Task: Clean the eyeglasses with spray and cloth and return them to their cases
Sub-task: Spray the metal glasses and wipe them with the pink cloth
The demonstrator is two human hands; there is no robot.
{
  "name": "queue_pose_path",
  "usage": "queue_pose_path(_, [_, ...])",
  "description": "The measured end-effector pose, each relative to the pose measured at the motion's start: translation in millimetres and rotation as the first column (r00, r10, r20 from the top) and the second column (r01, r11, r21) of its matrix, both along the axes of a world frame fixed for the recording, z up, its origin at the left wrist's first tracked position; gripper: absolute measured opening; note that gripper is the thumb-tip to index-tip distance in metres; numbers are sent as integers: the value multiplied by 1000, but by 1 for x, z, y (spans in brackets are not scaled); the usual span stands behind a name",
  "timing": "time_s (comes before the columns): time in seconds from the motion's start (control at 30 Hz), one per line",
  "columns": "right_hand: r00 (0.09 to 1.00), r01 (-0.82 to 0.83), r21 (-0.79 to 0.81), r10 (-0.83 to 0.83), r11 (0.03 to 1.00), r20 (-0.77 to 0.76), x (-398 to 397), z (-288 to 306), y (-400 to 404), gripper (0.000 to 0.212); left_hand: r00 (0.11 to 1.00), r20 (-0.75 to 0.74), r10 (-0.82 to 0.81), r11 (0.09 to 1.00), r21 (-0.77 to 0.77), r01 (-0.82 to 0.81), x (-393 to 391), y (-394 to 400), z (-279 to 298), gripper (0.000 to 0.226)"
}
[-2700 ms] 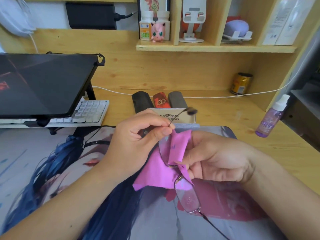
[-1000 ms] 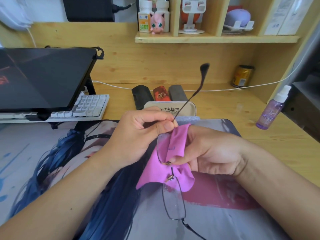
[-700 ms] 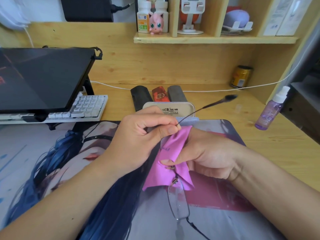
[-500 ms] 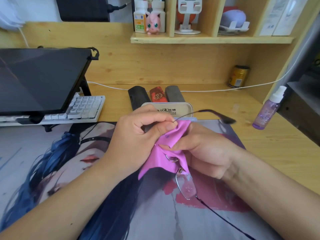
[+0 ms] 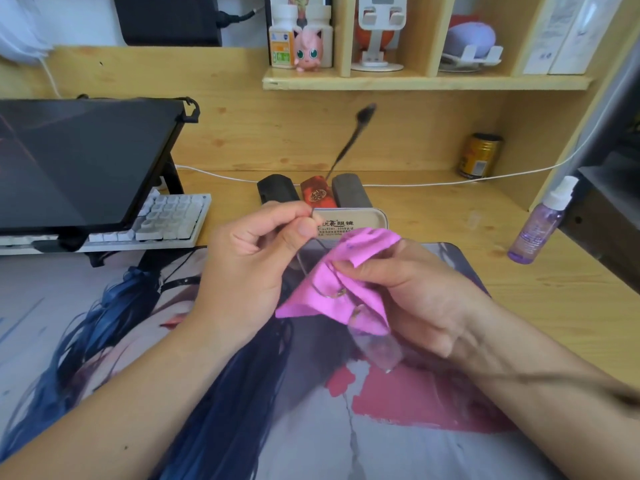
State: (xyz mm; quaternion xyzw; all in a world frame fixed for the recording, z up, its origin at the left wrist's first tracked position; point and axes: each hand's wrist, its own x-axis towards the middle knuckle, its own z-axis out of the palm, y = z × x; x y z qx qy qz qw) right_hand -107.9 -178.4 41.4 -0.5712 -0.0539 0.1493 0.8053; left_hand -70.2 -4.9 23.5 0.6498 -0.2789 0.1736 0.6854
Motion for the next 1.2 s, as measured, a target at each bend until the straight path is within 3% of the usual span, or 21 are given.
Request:
queue_pose_path(0.2, [965,-227,-314,256,922,55,1,3,-10,33,990,123,-75,990,131,59,0,2,-1,14])
queue_pose_path(0.47, [931,-354,-298,365,887,-21,-3,0,-3,25,974,115,-195,961,220,167,-1,-3,-4,9])
queue_pose_path(0.57, [950,-299,-291,313,909,-1,-5,-1,2,32,978,108,-176,961,234,147,-1,-4,-4,8])
queue_pose_path(0.7, [978,-187,-283,205,941,33,-5,-2,7,25,988,116,-105,971,226,76,0,-4,-5,12])
queue_pose_path(0.83, [998,-61,-165,61,984,-5,-4,-5,13,47,997,76,-30,983,183,15,1,-8,-5,15])
queue_pose_path(0.97, [998,65,-57,-66,996,-8,-2,-7,11,18,999,-15,-47,994,98,48,2,-8,-1,14])
queue_pose_path(1.07, [990,144,29,-144,989,0,-2,-7,12,20,996,-77,-53,997,45,57,2,-5,-1,12])
queue_pose_path(1.2, [996,89,-19,-89,996,19,0,-6,10,8,999,-35,-36,995,87,39,1,-4,-3,18])
